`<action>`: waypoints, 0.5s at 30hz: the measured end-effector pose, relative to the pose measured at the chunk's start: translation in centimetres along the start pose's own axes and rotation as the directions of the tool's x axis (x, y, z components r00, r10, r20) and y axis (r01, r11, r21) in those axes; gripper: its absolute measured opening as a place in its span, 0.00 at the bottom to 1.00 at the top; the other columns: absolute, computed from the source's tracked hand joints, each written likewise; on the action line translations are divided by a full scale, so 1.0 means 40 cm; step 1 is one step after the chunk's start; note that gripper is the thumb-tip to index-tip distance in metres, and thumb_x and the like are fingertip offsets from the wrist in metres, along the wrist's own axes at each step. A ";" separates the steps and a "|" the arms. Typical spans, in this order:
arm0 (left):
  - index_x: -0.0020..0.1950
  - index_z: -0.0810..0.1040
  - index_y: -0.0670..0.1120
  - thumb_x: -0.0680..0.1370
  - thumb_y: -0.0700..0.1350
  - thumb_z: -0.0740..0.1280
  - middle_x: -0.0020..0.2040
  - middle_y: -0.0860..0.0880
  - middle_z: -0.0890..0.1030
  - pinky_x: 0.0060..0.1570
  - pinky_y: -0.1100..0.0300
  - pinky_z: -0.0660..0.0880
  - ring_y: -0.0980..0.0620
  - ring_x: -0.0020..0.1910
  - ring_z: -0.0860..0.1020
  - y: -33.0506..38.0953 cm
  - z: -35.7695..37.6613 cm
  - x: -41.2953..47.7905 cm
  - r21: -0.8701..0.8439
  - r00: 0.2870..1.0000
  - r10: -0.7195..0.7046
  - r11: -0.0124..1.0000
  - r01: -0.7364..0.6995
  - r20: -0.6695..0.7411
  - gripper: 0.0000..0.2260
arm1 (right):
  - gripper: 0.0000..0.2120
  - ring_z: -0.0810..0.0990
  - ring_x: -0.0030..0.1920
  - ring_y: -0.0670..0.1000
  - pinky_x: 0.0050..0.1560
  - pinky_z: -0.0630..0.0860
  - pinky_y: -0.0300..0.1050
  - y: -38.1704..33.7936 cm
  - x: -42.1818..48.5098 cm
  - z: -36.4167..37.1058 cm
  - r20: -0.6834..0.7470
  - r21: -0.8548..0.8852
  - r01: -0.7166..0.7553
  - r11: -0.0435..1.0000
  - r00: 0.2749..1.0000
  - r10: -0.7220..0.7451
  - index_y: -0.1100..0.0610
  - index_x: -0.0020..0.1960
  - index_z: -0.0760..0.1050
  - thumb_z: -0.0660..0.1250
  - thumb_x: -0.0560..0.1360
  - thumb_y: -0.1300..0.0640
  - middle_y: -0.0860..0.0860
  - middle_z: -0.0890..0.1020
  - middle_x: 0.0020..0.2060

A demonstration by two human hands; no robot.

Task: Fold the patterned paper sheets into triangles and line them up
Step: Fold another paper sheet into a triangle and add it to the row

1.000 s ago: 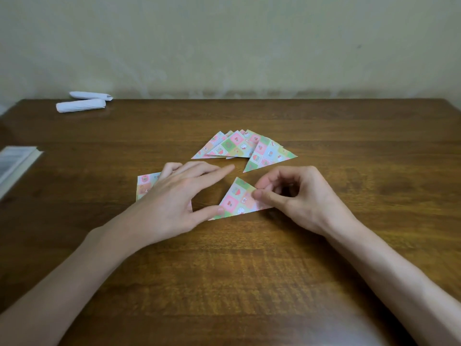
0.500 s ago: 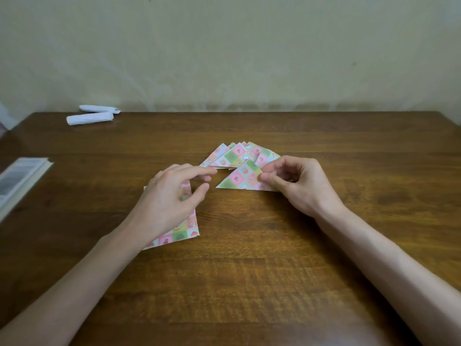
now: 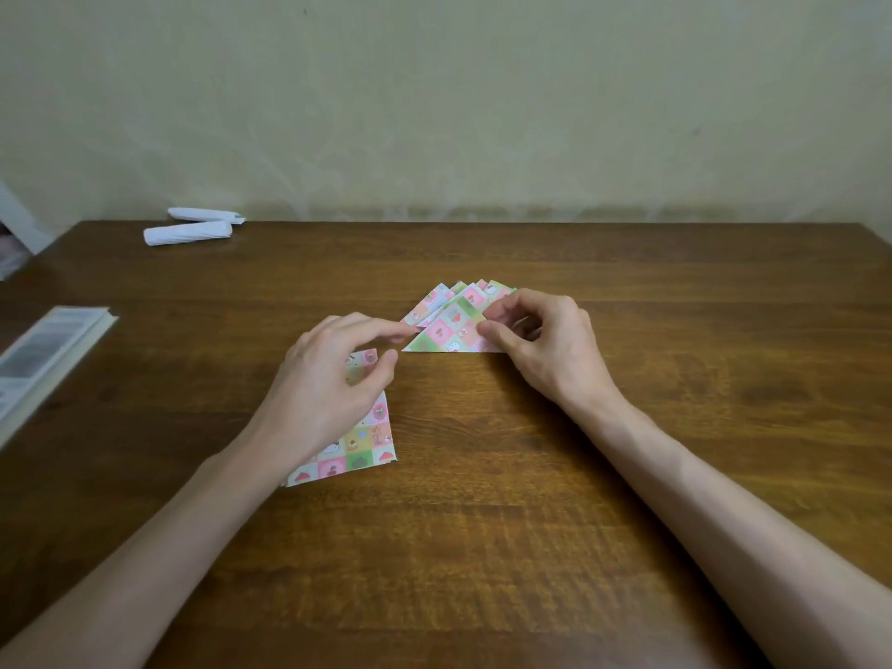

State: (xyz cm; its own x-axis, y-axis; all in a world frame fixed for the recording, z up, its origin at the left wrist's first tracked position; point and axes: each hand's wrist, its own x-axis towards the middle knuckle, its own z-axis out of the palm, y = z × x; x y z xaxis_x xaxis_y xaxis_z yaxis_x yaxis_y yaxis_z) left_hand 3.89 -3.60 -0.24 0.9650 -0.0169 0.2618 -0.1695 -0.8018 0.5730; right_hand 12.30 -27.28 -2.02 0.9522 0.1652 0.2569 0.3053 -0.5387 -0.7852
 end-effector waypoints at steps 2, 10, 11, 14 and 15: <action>0.66 0.81 0.59 0.82 0.46 0.67 0.60 0.64 0.80 0.68 0.44 0.72 0.61 0.65 0.74 -0.003 -0.003 0.002 0.008 1.000 -0.019 1.000 0.019 -0.012 0.14 | 0.03 0.80 0.38 0.44 0.40 0.75 0.32 0.000 -0.002 0.003 -0.040 0.001 0.014 1.000 0.999 -0.014 0.50 0.47 0.84 0.78 0.75 0.54 0.44 0.84 0.36; 0.68 0.77 0.61 0.80 0.47 0.71 0.61 0.63 0.80 0.64 0.50 0.74 0.64 0.61 0.76 -0.058 -0.081 0.028 0.035 0.996 -0.080 0.996 0.079 0.042 0.18 | 0.02 0.79 0.38 0.44 0.44 0.78 0.42 -0.004 -0.012 -0.001 -0.120 -0.028 0.061 0.998 0.991 -0.064 0.49 0.47 0.83 0.75 0.76 0.54 0.44 0.83 0.37; 0.68 0.77 0.61 0.80 0.46 0.71 0.60 0.63 0.80 0.64 0.50 0.75 0.64 0.61 0.76 -0.067 -0.091 0.031 0.034 0.995 -0.092 0.995 0.090 0.031 0.18 | 0.01 0.79 0.38 0.45 0.44 0.79 0.46 -0.011 -0.017 0.001 -0.143 -0.055 0.093 0.994 0.985 -0.100 0.49 0.47 0.83 0.75 0.77 0.53 0.44 0.82 0.38; 0.68 0.78 0.60 0.81 0.43 0.69 0.60 0.62 0.81 0.65 0.50 0.75 0.63 0.61 0.77 -0.082 -0.104 0.038 0.033 0.993 -0.116 0.993 0.116 -0.018 0.18 | 0.03 0.78 0.36 0.47 0.41 0.78 0.52 -0.051 -0.037 0.017 -0.153 -0.123 0.251 0.960 0.951 -0.268 0.48 0.47 0.82 0.72 0.77 0.50 0.43 0.79 0.39; 0.69 0.78 0.60 0.82 0.42 0.68 0.60 0.62 0.81 0.65 0.50 0.75 0.63 0.61 0.77 -0.083 -0.105 0.039 0.032 0.992 -0.120 0.992 0.121 -0.031 0.18 | 0.03 0.78 0.37 0.46 0.41 0.78 0.52 -0.067 -0.046 0.026 -0.097 -0.123 0.304 0.945 0.944 -0.316 0.48 0.47 0.81 0.72 0.77 0.49 0.42 0.79 0.40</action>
State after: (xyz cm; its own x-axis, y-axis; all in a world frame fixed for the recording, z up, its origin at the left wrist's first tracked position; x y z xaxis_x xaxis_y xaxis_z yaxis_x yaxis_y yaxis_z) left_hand 5.12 1.54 1.50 0.9717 0.0980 0.2148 -0.0449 -0.8165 0.5756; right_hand 9.73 -25.27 -0.98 0.8015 0.2460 0.5450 0.5764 -0.5602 -0.5949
